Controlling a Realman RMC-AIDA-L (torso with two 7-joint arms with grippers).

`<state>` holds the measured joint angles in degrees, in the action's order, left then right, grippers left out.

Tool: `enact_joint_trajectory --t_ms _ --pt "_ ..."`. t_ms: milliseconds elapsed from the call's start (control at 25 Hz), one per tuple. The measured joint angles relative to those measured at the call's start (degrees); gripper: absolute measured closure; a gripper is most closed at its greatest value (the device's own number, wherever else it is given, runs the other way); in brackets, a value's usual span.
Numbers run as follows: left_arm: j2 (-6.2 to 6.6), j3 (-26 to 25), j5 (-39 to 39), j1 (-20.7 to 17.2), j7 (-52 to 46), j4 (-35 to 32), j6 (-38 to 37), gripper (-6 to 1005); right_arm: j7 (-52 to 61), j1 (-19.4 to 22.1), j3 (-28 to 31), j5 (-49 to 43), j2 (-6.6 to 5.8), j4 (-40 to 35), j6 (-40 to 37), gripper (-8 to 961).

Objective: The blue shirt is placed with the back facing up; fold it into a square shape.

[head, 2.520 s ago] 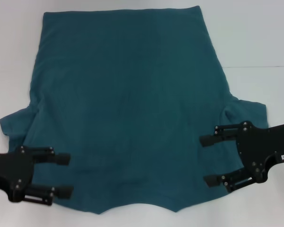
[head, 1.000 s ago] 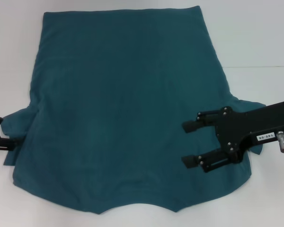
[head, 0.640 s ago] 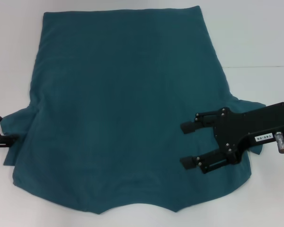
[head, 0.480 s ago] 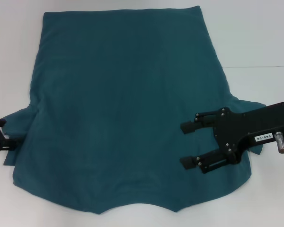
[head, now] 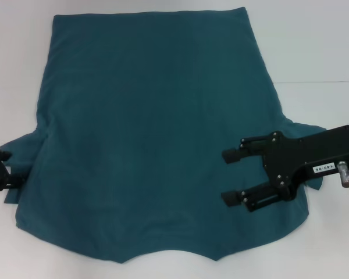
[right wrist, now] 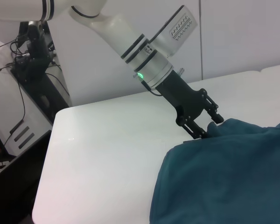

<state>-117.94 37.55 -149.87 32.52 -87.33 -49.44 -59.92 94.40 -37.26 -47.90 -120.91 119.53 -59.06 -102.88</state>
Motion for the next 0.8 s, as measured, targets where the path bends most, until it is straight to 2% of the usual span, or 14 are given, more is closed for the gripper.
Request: enact_joint_trajectory --t_ms 400,640,800 --pt "-0.51 1.21 -0.12 0.69 2.86 0.90 0.56 491 0.00 0.12 0.01 0.01 0.05 0.06 0.77 28" --pt "-0.49 1.64 -0.70 0.82 2.51 0.92 0.69 688 0.00 0.25 0.00 0.10 0.19 0.15 0.93 28" --pt "-0.41 1.63 -1.20 0.98 2.37 1.10 0.69 875 0.09 0.26 0.00 0.12 0.26 0.17 0.94 28"
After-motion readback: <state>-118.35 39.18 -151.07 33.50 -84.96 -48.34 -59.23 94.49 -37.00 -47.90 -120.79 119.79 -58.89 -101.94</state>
